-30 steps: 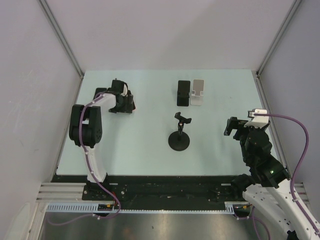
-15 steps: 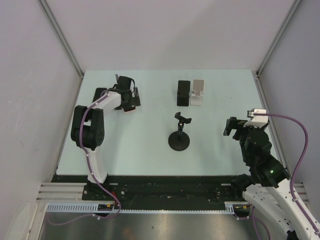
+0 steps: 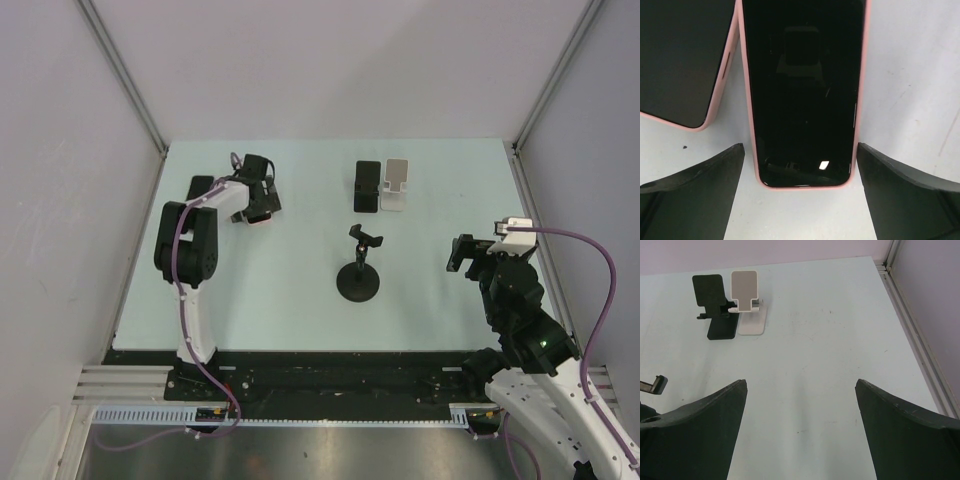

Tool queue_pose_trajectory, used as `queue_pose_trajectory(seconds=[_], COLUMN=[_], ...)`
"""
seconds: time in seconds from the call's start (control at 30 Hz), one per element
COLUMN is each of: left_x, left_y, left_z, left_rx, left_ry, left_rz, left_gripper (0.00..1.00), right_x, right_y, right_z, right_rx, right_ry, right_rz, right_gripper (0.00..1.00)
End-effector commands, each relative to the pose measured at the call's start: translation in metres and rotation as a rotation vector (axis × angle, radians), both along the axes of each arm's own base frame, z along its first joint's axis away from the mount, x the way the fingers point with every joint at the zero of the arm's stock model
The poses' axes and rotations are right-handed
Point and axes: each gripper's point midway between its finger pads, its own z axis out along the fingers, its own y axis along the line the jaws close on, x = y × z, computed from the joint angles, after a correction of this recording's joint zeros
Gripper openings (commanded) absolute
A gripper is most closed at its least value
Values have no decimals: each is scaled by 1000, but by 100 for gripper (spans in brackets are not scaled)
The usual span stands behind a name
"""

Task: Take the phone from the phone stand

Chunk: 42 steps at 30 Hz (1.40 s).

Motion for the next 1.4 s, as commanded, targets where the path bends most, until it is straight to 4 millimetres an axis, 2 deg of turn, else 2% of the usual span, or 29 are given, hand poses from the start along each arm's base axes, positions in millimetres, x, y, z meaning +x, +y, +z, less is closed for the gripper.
queue_pose_trajectory(seconds=[0.0, 0.1, 0.3, 0.43, 0.53, 0.6, 0.8, 1.1, 1.23, 1.37], left_x=[15, 16, 12, 9, 4, 5, 13, 17, 15, 16], left_y=[-3, -5, -12, -23, -16, -9, 13, 31, 37, 37], left_z=[8, 8, 9, 13, 19, 24, 28, 13, 6, 5], left_rx=[-11, -14, -22, -11, 38, 78, 139, 182, 189, 186], left_ry=[-38, -32, -15, 0, 1, -7, -2, 45, 66, 67], left_rz=[20, -11, -98, -260, -306, -306, -293, -264, -263, -269], left_gripper=[97, 92, 67, 51, 43, 43, 53, 64, 75, 82], right_x=[1, 1, 0, -1, 0, 0, 0, 0, 0, 0], right_y=[1, 1, 1, 1, 2, 2, 2, 2, 3, 3], right_z=[5, 6, 6, 8, 7, 7, 7, 6, 5, 5], right_rx=[21, 23, 24, 29, 27, 25, 29, 26, 28, 28], right_ry=[-27, -30, -33, -38, -36, -34, -34, -30, -28, -28], right_rz=[5, 5, 5, 5, 10, 10, 11, 9, 17, 17], right_gripper=[95, 95, 95, 95, 95, 95, 95, 95, 95, 95])
